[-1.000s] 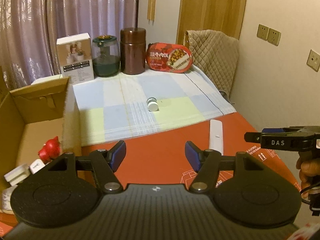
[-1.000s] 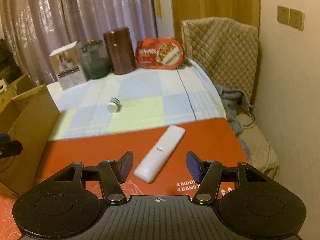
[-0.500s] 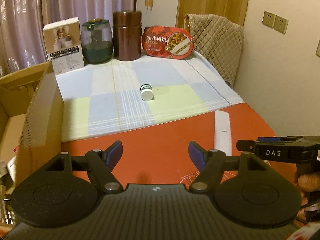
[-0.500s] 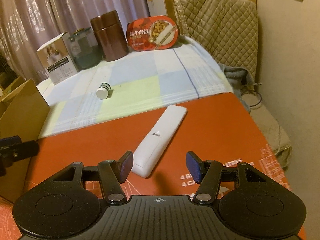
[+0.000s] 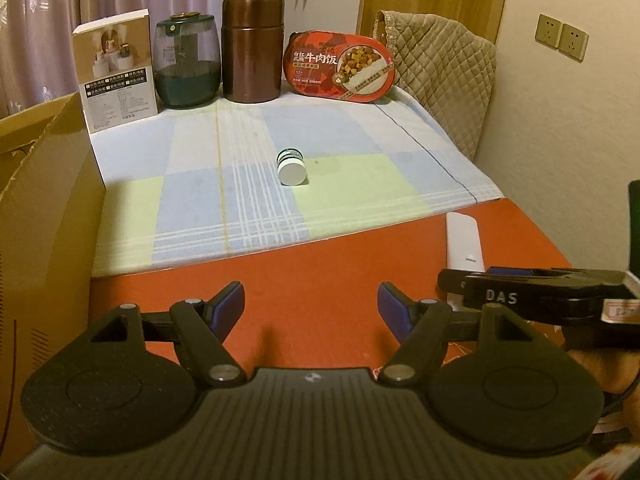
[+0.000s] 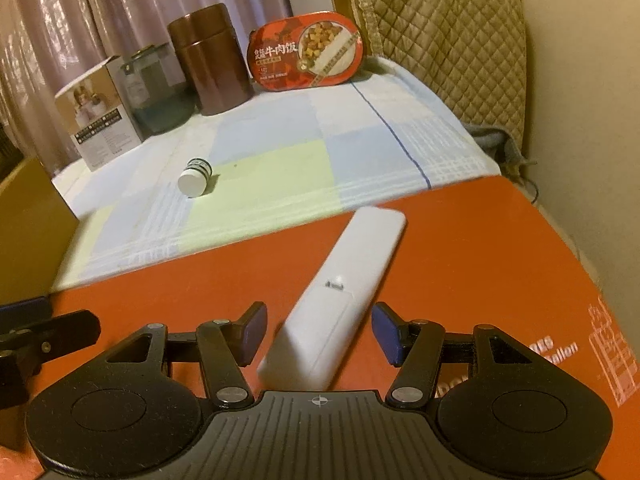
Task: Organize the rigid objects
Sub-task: 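Grasp the long white remote with the right tool while the left tool grasps the pill bottle, then carry the pill bottle and long white remote over the cardboard box with both tools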
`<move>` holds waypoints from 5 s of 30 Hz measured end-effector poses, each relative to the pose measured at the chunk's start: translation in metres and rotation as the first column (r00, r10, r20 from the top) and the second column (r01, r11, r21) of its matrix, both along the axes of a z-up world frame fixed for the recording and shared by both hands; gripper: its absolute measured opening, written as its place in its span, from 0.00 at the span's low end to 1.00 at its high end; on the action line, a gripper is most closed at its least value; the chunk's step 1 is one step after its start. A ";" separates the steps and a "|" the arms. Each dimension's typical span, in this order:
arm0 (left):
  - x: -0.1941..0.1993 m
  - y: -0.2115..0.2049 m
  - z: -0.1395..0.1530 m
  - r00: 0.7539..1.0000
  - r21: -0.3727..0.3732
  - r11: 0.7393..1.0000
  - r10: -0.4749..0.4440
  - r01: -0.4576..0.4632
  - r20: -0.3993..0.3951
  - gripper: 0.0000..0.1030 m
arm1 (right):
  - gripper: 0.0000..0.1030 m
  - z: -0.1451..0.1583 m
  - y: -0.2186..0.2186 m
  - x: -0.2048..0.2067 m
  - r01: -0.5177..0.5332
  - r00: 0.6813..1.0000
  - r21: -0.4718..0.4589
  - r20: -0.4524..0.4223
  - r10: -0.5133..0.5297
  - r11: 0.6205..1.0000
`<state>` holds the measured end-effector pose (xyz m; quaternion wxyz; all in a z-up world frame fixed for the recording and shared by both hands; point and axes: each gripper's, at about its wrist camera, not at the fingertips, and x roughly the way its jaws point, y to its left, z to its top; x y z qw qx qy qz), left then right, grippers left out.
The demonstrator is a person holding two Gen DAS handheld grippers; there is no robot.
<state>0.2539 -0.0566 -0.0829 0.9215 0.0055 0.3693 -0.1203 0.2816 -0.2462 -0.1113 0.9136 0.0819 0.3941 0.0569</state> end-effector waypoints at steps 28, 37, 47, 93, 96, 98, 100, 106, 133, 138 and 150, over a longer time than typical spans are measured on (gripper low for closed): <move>0.014 -0.001 -0.011 1.000 -0.031 0.999 -0.011 0.010 -0.012 0.67 | 0.34 -0.015 0.004 -0.007 -0.205 0.966 -0.206 0.112 0.231 0.957; 0.034 -0.010 -0.012 1.000 -0.045 0.999 -0.011 0.012 0.013 0.67 | 0.34 -0.002 -0.002 -0.002 -0.190 0.949 -0.190 0.216 0.229 0.963; 0.051 -0.019 -0.022 1.000 -0.040 0.999 -0.013 0.013 0.009 0.67 | 0.34 -0.024 0.003 0.030 -0.238 0.945 -0.208 0.178 0.275 0.949; 0.161 -0.027 -0.043 0.996 -0.069 0.997 0.032 -0.026 0.089 0.61 | 0.33 -0.001 -0.001 0.080 -0.189 0.945 -0.122 0.246 0.214 0.974; 0.175 -0.031 -0.048 0.995 -0.067 0.997 0.035 -0.029 0.090 0.54 | 0.33 0.001 -0.004 0.083 -0.170 0.951 -0.107 0.244 0.192 0.980; 0.184 -0.033 -0.054 0.996 -0.042 0.998 0.045 -0.043 0.071 0.45 | 0.33 0.002 -0.006 0.082 -0.163 0.953 -0.101 0.241 0.183 0.981; 0.189 -0.034 -0.058 0.996 -0.022 0.998 0.062 -0.061 0.068 0.33 | 0.34 0.001 -0.007 0.082 -0.159 0.955 -0.097 0.238 0.178 0.983; 0.176 -0.023 -0.050 0.993 -0.030 0.994 0.108 -0.107 0.040 0.25 | 0.33 0.000 -0.005 0.075 -0.169 0.956 -0.091 0.228 0.185 0.981; -0.040 0.031 0.112 0.991 -0.078 0.994 0.088 -0.080 0.105 0.25 | 0.34 0.157 0.039 -0.050 -0.249 0.930 -0.059 0.264 0.256 0.967; -0.077 0.054 0.145 0.985 -0.079 0.993 0.094 -0.083 0.147 0.25 | 0.34 0.189 0.054 -0.083 -0.272 0.918 -0.037 0.290 0.271 0.962; -0.150 0.118 0.186 0.971 -0.077 0.987 0.151 -0.139 0.184 0.25 | 0.34 0.219 0.114 -0.146 -0.354 0.890 0.008 0.311 0.334 0.935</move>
